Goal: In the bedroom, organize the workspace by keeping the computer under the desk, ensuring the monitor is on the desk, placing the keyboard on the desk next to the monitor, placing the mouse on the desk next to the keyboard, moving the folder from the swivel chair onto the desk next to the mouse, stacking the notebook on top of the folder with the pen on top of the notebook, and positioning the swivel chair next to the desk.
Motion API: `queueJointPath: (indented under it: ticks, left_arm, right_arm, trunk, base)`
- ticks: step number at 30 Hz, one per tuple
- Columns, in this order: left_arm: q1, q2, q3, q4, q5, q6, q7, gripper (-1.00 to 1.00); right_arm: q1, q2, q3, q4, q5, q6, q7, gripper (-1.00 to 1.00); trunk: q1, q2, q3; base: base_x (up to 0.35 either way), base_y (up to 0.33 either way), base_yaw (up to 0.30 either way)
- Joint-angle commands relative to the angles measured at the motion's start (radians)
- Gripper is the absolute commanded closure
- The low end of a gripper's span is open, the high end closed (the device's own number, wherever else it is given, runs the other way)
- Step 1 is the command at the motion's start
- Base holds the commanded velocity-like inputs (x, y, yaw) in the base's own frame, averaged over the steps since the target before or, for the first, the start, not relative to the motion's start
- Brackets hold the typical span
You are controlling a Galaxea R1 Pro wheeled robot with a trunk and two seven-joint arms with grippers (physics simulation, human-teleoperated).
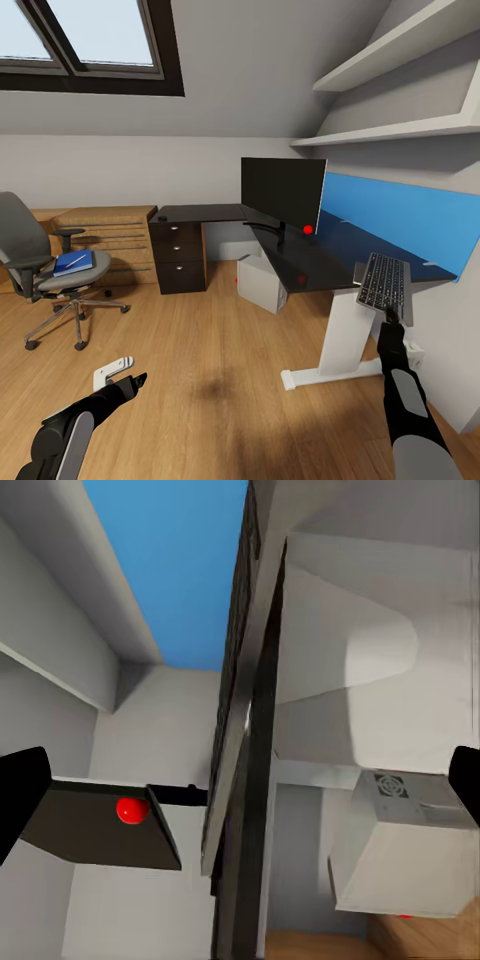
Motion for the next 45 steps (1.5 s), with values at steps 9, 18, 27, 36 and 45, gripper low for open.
queueJointPath:
  ticks: [9,18,27,36,45]
  left_arm:
    - [-0.001,0.0,0.001,-0.001,0.011,0.005,0.008,-1.0]
    - [-0.001,-0.001,0.001,-0.001,0.011,0.005,0.008,-1.0]
    - [-0.001,-0.001,0.001,-0.001,0.011,0.004,0.008,-1.0]
    - [-0.001,-0.001,0.001,-0.001,0.011,0.005,0.008,-1.0]
    - [-0.001,-0.001,0.001,-0.001,0.01,0.004,0.009,-1.0]
  right_arm:
    - [-0.001,-0.002,-0.002,0.017,-0.01,0.0,-0.006,-1.0]
    - [-0.001,-0.003,-0.002,0.019,-0.01,0.0,-0.007,-1.0]
    - [-0.001,-0.003,-0.002,0.019,-0.01,0.0,-0.007,-1.0]
    - [-0.001,-0.006,-0.002,0.019,-0.012,0.0,-0.007,-1.0]
    - [-0.001,-0.007,-0.002,0.018,-0.012,0.0,-0.007,-1.0]
  trunk:
    - [0.0,0.0,-0.001]
    - [0.0,0.0,-0.001]
    - [0.0,0.0,-0.001]
    - [0.0,0.0,-0.001]
    - [-0.019,0.035,0.015]
  base:
    - [0.0,0.0,0.0]
    - [0.0,0.0,0.0]
    - [0.134,0.0,0.0]
    - [0.051,0.0,0.0]
    - [0.001,0.0,0.0]
